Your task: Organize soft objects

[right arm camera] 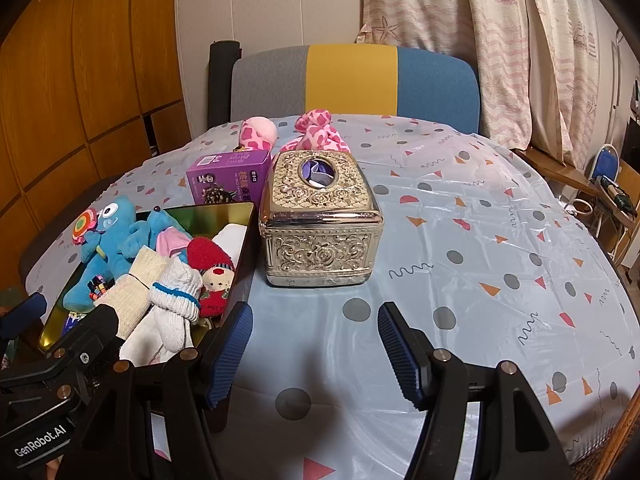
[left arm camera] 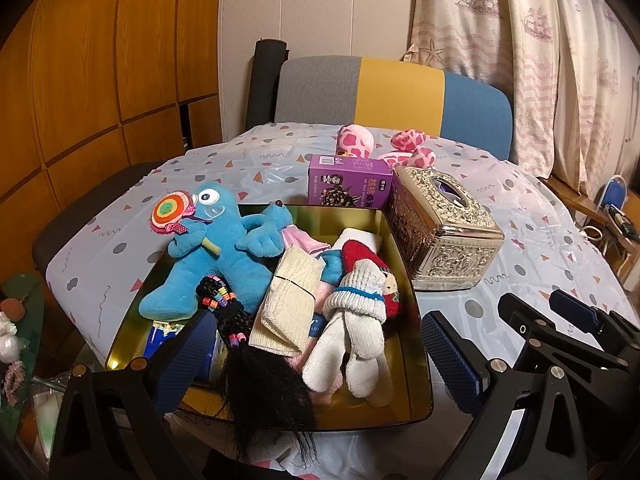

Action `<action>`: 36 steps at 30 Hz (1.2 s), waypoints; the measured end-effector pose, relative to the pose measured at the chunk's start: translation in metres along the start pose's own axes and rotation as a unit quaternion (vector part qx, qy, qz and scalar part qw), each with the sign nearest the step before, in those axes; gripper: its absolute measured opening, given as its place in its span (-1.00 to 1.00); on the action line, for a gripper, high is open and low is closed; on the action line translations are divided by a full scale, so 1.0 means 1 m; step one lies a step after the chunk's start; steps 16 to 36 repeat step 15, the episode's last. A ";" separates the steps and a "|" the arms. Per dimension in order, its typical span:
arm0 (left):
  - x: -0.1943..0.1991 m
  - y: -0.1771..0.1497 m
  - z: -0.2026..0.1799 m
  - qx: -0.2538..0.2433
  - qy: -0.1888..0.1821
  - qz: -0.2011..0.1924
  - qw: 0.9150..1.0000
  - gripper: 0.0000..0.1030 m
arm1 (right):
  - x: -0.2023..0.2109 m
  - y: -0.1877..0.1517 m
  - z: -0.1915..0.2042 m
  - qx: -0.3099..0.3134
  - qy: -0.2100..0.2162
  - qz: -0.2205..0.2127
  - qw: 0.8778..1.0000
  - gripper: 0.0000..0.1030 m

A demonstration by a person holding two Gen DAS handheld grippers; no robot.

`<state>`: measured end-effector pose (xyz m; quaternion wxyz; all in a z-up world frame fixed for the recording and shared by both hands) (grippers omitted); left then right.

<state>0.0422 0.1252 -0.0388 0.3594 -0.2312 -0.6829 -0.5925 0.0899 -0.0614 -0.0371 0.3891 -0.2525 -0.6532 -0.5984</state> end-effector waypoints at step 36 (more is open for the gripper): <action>0.002 0.003 0.004 0.000 0.003 -0.011 1.000 1.00 | -0.014 -0.004 -0.009 -0.014 0.005 0.018 1.000 0.28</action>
Point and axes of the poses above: each gripper's, at about its wrist camera, not at the fingertips, and x roughly against the way its jaws point, z to its left, y to its top, the point moved 10 cm from there along -x, roughly the way its jaws point, and after that the axes turned 12 degrees about z, right-handed, at the moved point
